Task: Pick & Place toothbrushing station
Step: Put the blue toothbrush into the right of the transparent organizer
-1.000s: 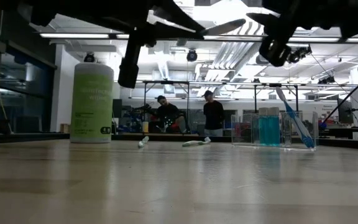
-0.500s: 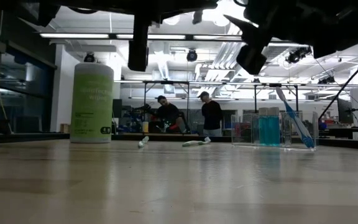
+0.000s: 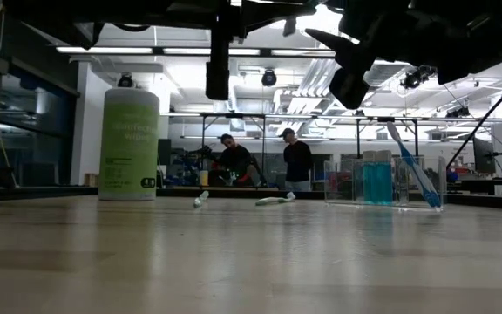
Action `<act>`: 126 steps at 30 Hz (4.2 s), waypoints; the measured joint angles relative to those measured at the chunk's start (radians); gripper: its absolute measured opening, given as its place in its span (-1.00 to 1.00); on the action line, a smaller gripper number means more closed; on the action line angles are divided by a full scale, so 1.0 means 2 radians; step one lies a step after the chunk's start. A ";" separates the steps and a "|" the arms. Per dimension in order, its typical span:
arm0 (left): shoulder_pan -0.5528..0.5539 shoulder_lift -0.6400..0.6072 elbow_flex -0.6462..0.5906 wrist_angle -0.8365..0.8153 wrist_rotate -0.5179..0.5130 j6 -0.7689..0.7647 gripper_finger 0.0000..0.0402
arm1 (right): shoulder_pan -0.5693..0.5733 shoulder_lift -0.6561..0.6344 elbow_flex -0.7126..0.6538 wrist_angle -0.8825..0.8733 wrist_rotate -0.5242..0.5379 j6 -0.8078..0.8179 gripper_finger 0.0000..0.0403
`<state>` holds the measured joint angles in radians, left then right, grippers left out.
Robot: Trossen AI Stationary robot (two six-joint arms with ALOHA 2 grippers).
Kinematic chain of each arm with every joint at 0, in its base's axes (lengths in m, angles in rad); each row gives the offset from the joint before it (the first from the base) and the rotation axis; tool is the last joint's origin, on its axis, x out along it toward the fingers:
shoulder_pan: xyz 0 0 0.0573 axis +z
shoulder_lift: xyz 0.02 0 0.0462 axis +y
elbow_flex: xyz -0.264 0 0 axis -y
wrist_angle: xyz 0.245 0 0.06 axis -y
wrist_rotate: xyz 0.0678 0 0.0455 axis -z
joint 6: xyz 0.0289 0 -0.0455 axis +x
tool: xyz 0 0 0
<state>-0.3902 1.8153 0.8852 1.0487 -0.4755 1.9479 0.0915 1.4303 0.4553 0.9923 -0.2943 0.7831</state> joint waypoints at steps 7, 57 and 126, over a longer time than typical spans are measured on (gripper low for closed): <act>0.015 0.000 0.000 0.000 0.004 -0.006 -0.99 | -0.015 0.000 0.000 0.005 0.000 0.000 -0.36; 0.042 0.000 0.000 -0.002 0.065 -0.077 -0.68 | -0.024 0.000 0.001 0.028 -0.006 0.007 -0.96; -0.050 0.000 0.000 -0.001 -0.156 -0.129 -0.65 | -0.013 -0.417 0.000 -0.661 0.496 -0.215 -0.98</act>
<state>-0.4900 1.8156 0.8852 1.0469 -0.7879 1.6894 0.0658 0.5958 0.4561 -0.3299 0.6972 0.3531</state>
